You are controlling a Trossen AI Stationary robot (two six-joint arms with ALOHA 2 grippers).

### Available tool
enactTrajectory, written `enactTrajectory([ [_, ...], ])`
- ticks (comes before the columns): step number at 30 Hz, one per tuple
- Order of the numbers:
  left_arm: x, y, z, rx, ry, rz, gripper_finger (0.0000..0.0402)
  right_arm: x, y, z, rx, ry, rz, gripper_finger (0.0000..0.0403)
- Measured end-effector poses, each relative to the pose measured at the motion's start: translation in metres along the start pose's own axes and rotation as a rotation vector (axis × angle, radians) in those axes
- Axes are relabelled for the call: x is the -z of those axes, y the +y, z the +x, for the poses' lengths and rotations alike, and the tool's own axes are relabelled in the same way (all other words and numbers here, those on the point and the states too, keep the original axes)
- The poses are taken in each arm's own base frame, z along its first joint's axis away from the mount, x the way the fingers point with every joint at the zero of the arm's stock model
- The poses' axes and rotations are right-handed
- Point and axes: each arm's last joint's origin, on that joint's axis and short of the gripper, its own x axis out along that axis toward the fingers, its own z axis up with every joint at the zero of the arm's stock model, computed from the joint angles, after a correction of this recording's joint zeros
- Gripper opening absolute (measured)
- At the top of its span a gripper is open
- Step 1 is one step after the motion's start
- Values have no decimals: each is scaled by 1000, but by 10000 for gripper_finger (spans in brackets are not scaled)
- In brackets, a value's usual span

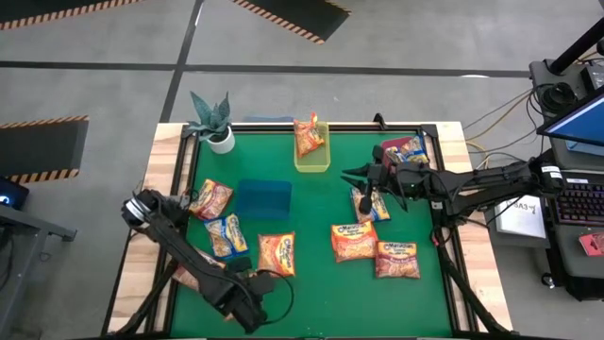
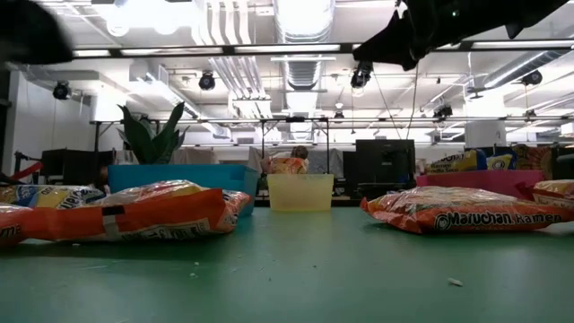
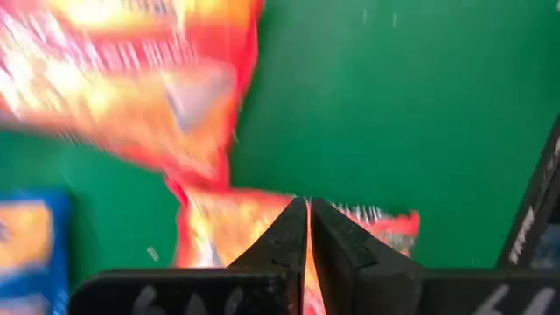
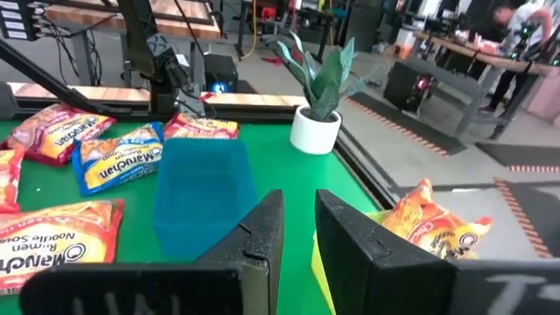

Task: Sort Maruchan noodles
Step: Put the orange noodle pack into the yellow bin

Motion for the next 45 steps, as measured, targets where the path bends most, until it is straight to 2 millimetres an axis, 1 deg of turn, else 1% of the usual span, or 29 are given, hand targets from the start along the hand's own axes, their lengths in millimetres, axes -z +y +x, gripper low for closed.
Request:
enactTrajectory([
  [4,-19,6,-6,-24,-29,86,0,3,0,0,-7,30,33,59],
  [7,-25,11,-10,-14,44,150,0,6,1,0,-9,63,57,59],
  [11,-22,13,-13,77,235,166,0,12,1,-1,-11,109,91,59],
  [15,-7,4,-16,146,345,140,0,18,2,-1,-9,157,128,59],
  [18,4,1,-18,115,378,29,0,21,2,-2,-9,193,153,59],
  [21,10,-3,-21,90,390,-129,3,24,3,-2,-23,218,192,59],
  [24,16,-11,-31,110,384,-273,18,26,5,-3,-83,237,224,59],
  [26,21,-12,-39,108,377,-361,32,26,6,-3,-117,239,242,59],
  [28,28,-13,-49,102,307,-404,45,26,7,-3,-131,240,249,59],
  [30,37,-12,-57,84,193,-443,53,26,7,-3,-133,240,249,59],
  [33,56,-4,-65,29,86,-584,56,26,7,-3,-133,240,247,59],
  [35,67,2,-63,-10,77,-739,54,26,7,-3,-133,240,247,59],
  [37,76,9,-56,-61,80,-919,54,26,7,-3,-133,239,247,59],
  [39,80,11,-49,-71,79,-1036,55,26,7,-3,-133,238,247,59],
  [41,82,10,-45,-35,109,-1078,61,25,7,-3,-133,233,247,59],
  [45,82,12,-41,-36,131,-1076,71,23,7,-3,-134,225,239,59],
])
